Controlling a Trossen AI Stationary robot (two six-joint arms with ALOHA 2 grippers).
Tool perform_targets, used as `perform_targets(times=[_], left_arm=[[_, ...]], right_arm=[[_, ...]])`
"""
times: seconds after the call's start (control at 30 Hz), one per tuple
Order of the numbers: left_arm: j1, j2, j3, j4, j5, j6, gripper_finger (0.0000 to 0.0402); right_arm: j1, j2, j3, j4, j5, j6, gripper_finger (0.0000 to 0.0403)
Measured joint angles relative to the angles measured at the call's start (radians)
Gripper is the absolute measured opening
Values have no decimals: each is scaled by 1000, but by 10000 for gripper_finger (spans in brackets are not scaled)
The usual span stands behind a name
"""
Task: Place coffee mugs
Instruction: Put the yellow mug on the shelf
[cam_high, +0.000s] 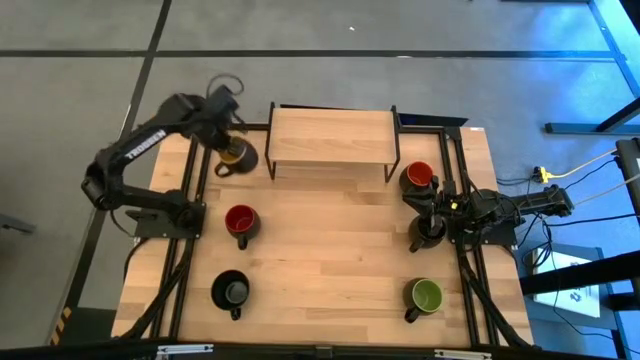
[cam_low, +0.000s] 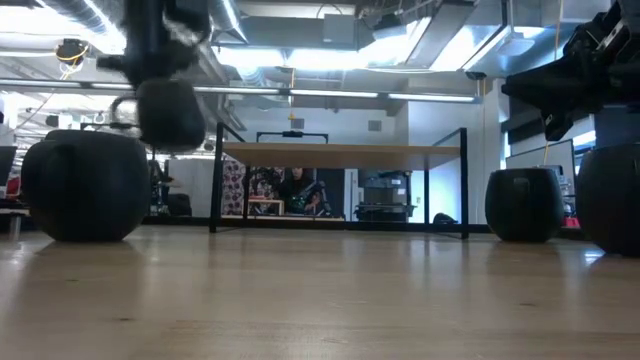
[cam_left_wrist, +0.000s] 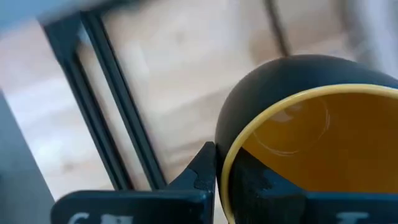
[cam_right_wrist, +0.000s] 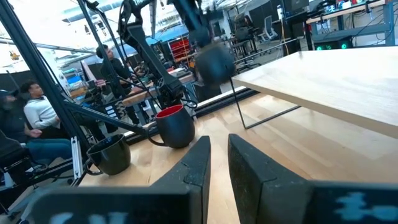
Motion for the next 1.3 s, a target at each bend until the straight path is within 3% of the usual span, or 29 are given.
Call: perform_targets(times=[0.3, 0.6, 0.73, 1.03, 1.3], left_arm=[[-41, 84, 391, -45, -45, -24, 14], [-134, 361, 727, -196, -106, 8, 14], [-129, 465, 825, -176, -110, 4, 14], [-85, 642, 906, -186, -114, 29, 20], [-47, 695, 906, -171, -35, 19, 23]], right_arm=[[0, 0, 0, 0, 3, 0, 44], [0, 0, 0, 3, 44, 0, 44], [0, 1, 0, 3, 44, 0, 44], [0, 1, 0, 3, 41, 0, 44], [0, 1, 0, 3, 43, 0, 44]])
